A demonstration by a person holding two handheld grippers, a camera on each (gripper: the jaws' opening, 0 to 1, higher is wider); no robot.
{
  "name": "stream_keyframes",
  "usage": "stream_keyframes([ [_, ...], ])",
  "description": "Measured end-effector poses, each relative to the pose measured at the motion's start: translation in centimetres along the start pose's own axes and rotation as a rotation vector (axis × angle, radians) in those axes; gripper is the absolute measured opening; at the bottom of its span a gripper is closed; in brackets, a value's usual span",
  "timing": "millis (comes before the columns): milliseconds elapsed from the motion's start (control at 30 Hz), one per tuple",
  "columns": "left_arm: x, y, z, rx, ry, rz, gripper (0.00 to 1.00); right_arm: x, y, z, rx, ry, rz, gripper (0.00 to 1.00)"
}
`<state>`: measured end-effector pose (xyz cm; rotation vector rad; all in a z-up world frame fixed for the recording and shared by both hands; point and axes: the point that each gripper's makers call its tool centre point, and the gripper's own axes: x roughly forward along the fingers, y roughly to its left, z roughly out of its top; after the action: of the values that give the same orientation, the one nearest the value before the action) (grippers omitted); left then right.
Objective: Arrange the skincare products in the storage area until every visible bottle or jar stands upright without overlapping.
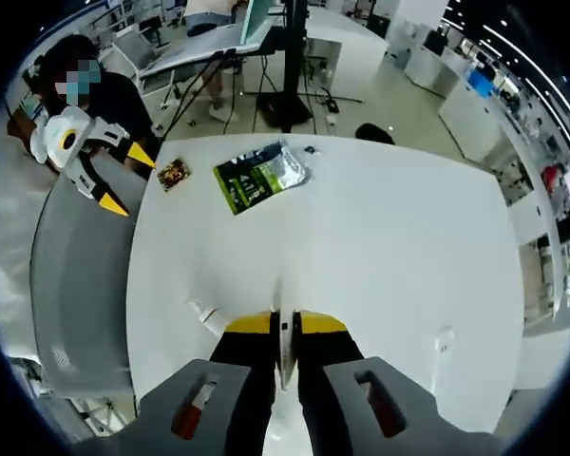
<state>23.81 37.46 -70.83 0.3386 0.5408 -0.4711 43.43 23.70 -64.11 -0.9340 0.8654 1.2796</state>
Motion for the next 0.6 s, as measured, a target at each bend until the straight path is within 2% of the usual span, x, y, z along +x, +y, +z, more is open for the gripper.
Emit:
stream_keyframes([
  [300,0.0,0.0,-0.1,-0.001,0.006,-0.001,0.46,0.3,-2.5,-1.8,0.075,-0.006,0.011,0.05],
  [600,0.0,0.0,-0.2,-0.003,0.012,0.003,0.46,0.7,-4.2,-3.4,0.091,0.015,0.004,0.05],
])
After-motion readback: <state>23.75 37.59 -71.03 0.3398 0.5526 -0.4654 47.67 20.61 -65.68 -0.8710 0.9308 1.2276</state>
